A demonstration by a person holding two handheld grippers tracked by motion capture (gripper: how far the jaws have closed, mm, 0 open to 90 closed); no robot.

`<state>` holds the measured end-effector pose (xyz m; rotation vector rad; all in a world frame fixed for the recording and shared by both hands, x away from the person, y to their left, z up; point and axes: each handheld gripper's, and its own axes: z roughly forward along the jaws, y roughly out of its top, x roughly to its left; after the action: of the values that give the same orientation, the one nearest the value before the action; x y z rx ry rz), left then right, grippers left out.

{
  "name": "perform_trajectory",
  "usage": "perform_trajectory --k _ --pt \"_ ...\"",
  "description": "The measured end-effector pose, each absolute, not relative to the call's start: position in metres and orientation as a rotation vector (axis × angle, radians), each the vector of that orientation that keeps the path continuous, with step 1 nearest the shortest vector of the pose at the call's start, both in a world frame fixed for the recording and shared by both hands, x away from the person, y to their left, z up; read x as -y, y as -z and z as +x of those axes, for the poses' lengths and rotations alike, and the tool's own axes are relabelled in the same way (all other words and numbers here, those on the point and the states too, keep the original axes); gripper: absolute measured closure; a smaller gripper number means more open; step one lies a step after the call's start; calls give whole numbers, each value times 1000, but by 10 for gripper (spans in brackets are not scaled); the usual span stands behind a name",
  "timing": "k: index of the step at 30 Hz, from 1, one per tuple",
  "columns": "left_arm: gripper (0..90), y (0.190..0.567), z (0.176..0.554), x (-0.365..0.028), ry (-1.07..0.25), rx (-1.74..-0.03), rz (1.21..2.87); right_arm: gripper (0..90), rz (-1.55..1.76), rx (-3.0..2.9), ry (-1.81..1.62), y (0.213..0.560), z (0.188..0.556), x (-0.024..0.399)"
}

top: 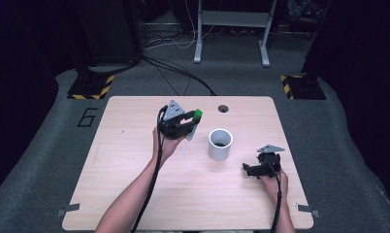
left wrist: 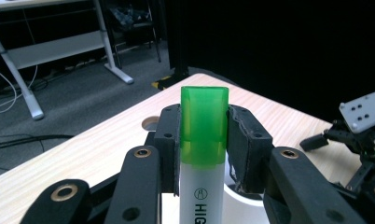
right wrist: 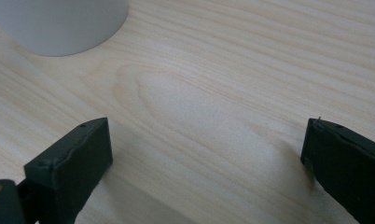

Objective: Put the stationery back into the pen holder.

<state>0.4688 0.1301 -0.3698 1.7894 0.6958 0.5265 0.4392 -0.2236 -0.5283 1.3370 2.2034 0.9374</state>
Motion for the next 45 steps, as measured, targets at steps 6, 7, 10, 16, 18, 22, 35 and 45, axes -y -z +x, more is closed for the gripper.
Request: perform_trajectory --k 6,7,10,16,18,22,35,45 --pt "672 366 474 -122 -536 -684 1764 15 1338 -2201 -938 528 439 223" --pt "672 365 474 -121 -537 -685 1758 15 1338 -2202 -938 528 439 223" --pt "672 364 477 -116 -539 -678 1751 15 1337 -2202 -938 528 439 223" --pt "672 364 481 -107 -531 -669 1736 15 1338 -2201 -938 528 439 223" --pt "672 364 482 -104 -531 -667 1729 15 1340 -2200 -939 528 439 223" --pt "672 362 483 -97 -532 -657 1715 15 1338 -2201 -938 528 439 223" --pt "672 363 486 -78 -511 -646 1655 15 1339 -2200 -938 528 439 223" --pt "672 367 486 -60 -470 -643 1632 16 1345 -2195 -942 528 439 223"
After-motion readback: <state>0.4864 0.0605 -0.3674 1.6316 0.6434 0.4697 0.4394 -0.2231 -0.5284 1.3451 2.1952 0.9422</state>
